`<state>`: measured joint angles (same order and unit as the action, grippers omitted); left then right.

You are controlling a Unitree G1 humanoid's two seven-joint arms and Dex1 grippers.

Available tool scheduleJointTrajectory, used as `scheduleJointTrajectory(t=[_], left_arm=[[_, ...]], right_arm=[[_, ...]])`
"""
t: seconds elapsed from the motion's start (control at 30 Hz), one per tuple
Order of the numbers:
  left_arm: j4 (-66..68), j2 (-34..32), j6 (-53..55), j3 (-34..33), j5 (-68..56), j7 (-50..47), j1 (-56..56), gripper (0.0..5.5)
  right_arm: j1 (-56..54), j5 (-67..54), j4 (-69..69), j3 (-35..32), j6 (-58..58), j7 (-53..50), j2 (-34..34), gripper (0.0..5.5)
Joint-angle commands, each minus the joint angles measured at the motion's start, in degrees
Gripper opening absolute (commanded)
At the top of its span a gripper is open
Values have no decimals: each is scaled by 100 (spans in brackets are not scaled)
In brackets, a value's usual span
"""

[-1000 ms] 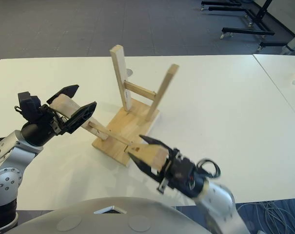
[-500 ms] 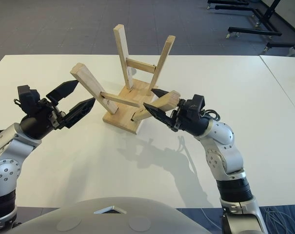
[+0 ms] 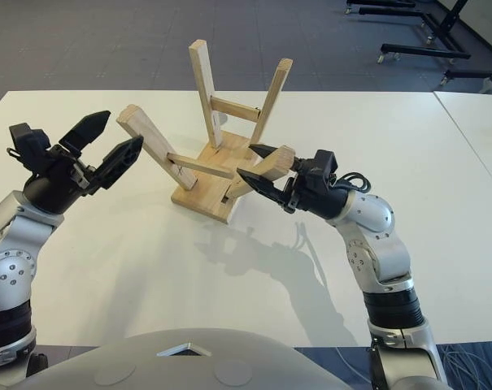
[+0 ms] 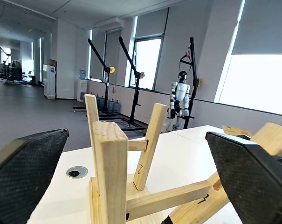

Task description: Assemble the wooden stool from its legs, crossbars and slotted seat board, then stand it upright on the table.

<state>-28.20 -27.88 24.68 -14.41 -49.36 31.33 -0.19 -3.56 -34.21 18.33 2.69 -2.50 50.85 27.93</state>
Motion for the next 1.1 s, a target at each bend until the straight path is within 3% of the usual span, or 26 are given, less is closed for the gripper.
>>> scheduleJointTrajectory(t=[0.03,0.73,1.1], left_arm=[[246,31,-14,43,100,20,-307,540],[764,567,-132,362,547,111,-489,540],[799,606,-39,485,545,120,-629,540]], right_arm=[[-148,115,95,162,-89,-21,-147,204],[-282,-205,581,-172,-1151,-26,221,204],[-341,351,370,248,-1390,-400,70,204]])
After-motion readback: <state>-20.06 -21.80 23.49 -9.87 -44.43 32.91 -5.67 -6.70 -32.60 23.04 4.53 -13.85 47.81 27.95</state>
